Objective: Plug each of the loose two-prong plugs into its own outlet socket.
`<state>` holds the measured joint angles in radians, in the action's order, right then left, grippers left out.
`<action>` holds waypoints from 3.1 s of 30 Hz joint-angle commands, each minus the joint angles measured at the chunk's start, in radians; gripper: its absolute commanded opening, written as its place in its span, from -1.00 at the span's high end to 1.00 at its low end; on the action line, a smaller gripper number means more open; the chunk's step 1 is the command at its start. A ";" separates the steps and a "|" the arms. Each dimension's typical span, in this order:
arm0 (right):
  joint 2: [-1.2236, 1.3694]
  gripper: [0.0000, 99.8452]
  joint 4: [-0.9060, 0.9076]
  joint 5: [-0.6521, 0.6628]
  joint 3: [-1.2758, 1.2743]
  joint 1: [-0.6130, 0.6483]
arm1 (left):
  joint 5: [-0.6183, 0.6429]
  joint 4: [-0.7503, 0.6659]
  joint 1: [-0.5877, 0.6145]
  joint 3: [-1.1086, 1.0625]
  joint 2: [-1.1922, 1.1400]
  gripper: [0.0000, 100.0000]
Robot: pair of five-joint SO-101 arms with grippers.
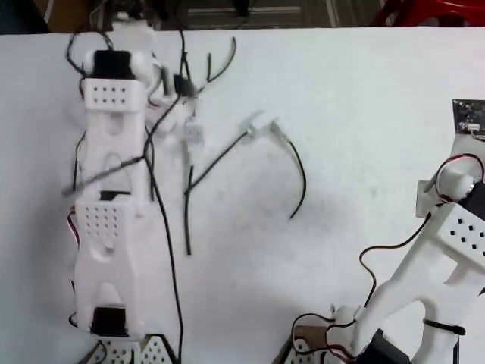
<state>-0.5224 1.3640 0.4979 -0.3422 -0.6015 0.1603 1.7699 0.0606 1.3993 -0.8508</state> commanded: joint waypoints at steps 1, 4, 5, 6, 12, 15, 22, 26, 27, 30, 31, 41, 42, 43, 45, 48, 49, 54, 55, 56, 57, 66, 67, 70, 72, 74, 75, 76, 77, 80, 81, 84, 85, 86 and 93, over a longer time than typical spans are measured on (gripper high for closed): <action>-0.030 0.96 -0.033 -0.054 0.014 0.002 | -0.006 0.021 -0.002 0.213 0.033 0.30; -0.030 0.96 -0.047 -0.064 0.014 0.050 | -0.005 0.021 -0.015 0.253 0.087 0.30; -0.030 0.96 -0.047 -0.074 0.014 0.067 | -0.005 0.021 -0.019 0.245 0.117 0.30; -0.030 0.96 -0.047 -0.089 0.014 0.085 | -0.005 0.023 -0.022 0.242 0.150 0.30; -0.056 0.96 -0.061 -0.206 0.015 0.202 | -0.006 0.023 -0.018 0.086 0.412 0.30; -0.116 0.96 -0.061 -0.245 0.014 0.278 | -0.009 0.023 -0.018 -0.081 0.590 0.30; -0.252 0.96 -0.059 -0.316 -0.009 0.463 | -0.012 0.015 -0.019 -0.614 1.059 0.30; -0.278 0.96 -0.090 -0.322 -0.091 0.558 | -0.014 0.015 -0.019 -0.868 1.297 0.30; -0.283 0.96 -0.102 -0.322 -0.117 0.573 | -0.014 0.015 -0.019 -0.928 1.356 0.30; -0.303 0.96 -0.131 -0.322 -0.190 0.588 | -0.014 0.014 -0.019 -1.115 1.523 0.30; -0.312 0.96 -0.143 -0.322 -0.215 0.588 | -0.014 0.014 -0.019 -1.175 1.578 0.30; -0.499 0.96 -0.208 -0.322 -0.488 0.720 | -0.012 -0.181 -0.019 -1.878 2.126 0.30; -0.529 0.96 -0.208 -0.322 -0.517 0.762 | -0.012 -0.218 -0.019 -1.950 2.183 0.30; -0.561 0.96 -0.208 -0.322 -0.545 0.805 | -0.012 -0.250 -0.019 -2.018 2.242 0.30; -0.633 0.96 -0.208 -0.322 -0.598 0.881 | -0.014 -0.292 -0.019 -2.117 2.365 0.30; -0.754 0.96 -0.208 -0.322 -0.675 0.961 | -0.032 -0.324 -0.019 -2.202 2.549 0.30; -0.797 0.96 -0.208 -0.321 -0.700 0.981 | -0.066 -0.327 -0.019 -2.226 2.608 0.30; -1.027 0.95 -0.213 -0.315 -0.813 1.023 | -0.241 -0.316 -0.001 -2.309 2.667 0.30; -1.072 0.95 -0.222 -0.315 -0.839 1.024 | -0.236 -0.324 0.015 -2.326 2.663 0.30; -1.122 0.95 -0.232 -0.313 -0.872 1.024 | -0.227 -0.331 0.030 -2.343 2.663 0.30; -1.168 0.95 -0.243 -0.313 -0.907 1.026 | -0.227 -0.348 0.042 -2.360 2.664 0.30; -1.262 0.95 -0.259 -0.313 -1.112 1.055 | -0.256 -0.563 0.179 -2.699 2.664 0.30; -1.271 0.95 -0.259 -0.313 -1.138 1.069 | -0.255 -0.565 0.191 -2.719 2.664 0.30; -1.280 0.95 -0.259 -0.313 -1.217 1.142 | -0.255 -0.549 0.239 -2.768 2.664 0.30; -1.280 0.95 -0.259 -0.313 -1.247 1.173 | -0.255 -0.517 0.260 -2.791 2.664 0.30; -1.280 0.96 -0.257 -0.313 -1.255 1.176 | -0.255 -0.483 0.274 -2.808 2.664 0.30; -1.280 0.96 -0.246 -0.313 -1.255 1.167 | -0.255 -0.462 0.282 -2.814 2.664 0.30; -1.280 0.96 -0.222 -0.313 -1.255 1.153 | -0.255 -0.445 0.291 -2.820 2.664 0.30; -1.280 0.95 -0.193 -0.313 -1.255 1.138 | -0.256 -0.440 0.305 -2.829 2.664 0.30; -1.280 0.95 -0.101 -0.313 -1.257 1.101 | -0.262 -0.439 0.357 -2.874 2.664 0.30; -1.280 0.95 -0.074 -0.313 -1.257 1.096 | -0.262 -0.439 0.367 -2.892 2.664 0.30; -1.280 0.95 -0.074 -0.313 -1.280 1.076 | -0.264 -0.439 0.390 -2.952 2.664 0.30; -1.280 0.95 -0.087 -0.313 -1.297 1.072 | -0.264 -0.445 0.392 -2.975 2.664 0.30; -1.280 0.95 -0.096 -0.313 -1.323 1.072 | -0.264 -0.451 0.390 -3.000 2.664 0.30; -1.280 0.96 -0.111 -0.313 -1.347 1.070 | -0.264 -0.486 0.390 -3.093 2.664 0.30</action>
<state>-1.7914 1.2674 0.1834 -1.6801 0.4757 -0.0944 1.3096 0.4396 -1.6924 1.8021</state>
